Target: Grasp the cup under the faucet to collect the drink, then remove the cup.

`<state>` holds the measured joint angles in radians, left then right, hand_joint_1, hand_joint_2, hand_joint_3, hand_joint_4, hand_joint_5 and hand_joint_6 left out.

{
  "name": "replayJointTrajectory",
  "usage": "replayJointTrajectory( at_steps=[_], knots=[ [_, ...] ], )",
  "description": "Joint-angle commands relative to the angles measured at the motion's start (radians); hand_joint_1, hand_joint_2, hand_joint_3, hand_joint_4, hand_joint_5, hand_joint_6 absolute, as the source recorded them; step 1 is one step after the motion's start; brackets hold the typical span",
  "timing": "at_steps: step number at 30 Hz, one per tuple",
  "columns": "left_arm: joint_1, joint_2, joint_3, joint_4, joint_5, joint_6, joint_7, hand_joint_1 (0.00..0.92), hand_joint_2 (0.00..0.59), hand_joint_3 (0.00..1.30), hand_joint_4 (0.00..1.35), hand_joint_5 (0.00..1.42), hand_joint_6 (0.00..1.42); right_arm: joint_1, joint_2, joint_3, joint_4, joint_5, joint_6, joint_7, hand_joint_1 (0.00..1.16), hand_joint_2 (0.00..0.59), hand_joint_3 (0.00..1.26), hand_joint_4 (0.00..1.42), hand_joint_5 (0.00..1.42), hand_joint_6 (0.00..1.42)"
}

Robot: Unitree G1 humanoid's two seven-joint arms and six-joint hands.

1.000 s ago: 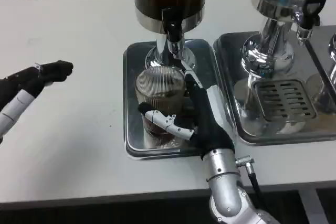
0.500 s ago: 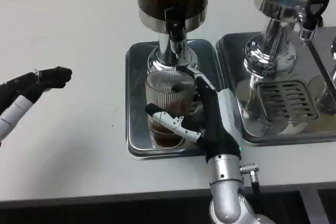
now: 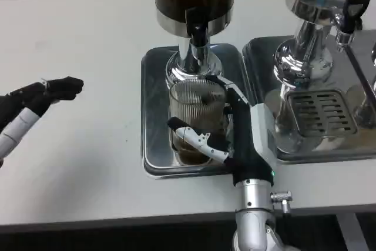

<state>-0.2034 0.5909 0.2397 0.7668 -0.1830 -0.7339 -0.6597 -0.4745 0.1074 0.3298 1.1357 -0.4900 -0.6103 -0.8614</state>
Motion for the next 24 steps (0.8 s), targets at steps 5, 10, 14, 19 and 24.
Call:
replayJointTrajectory(
  at_steps=[5,10,14,19,24],
  knots=[
    [-0.016,0.018,-0.023,-0.001,0.011,-0.003,-0.014,0.000,0.068,0.35,0.27,0.23,0.14,0.028,0.001,0.005,-0.062,-0.044,-0.072,-0.111,0.85,0.207,0.55,0.78,1.08,1.42],
    [-0.027,0.010,-0.035,-0.007,0.009,-0.008,-0.020,0.000,0.068,0.35,0.27,0.23,0.14,0.083,-0.031,0.007,-0.129,-0.070,-0.087,-0.145,0.85,0.199,0.57,0.79,1.10,1.42],
    [-0.034,0.001,-0.050,-0.016,0.021,-0.027,-0.023,0.000,0.068,0.34,0.26,0.22,0.14,0.117,-0.050,0.001,-0.179,-0.077,-0.089,-0.143,0.86,0.195,0.58,0.79,1.10,1.42],
    [-0.037,-0.001,-0.077,-0.026,0.033,-0.053,-0.023,0.000,0.067,0.33,0.24,0.22,0.14,0.157,-0.075,-0.007,-0.246,-0.080,-0.091,-0.139,0.88,0.184,0.59,0.80,1.11,1.42],
    [-0.045,-0.007,-0.096,-0.030,0.045,-0.065,-0.022,0.000,0.071,0.32,0.23,0.21,0.14,0.192,-0.089,-0.016,-0.312,-0.081,-0.088,-0.129,0.88,0.183,0.60,0.81,1.11,1.42]
  ],
)
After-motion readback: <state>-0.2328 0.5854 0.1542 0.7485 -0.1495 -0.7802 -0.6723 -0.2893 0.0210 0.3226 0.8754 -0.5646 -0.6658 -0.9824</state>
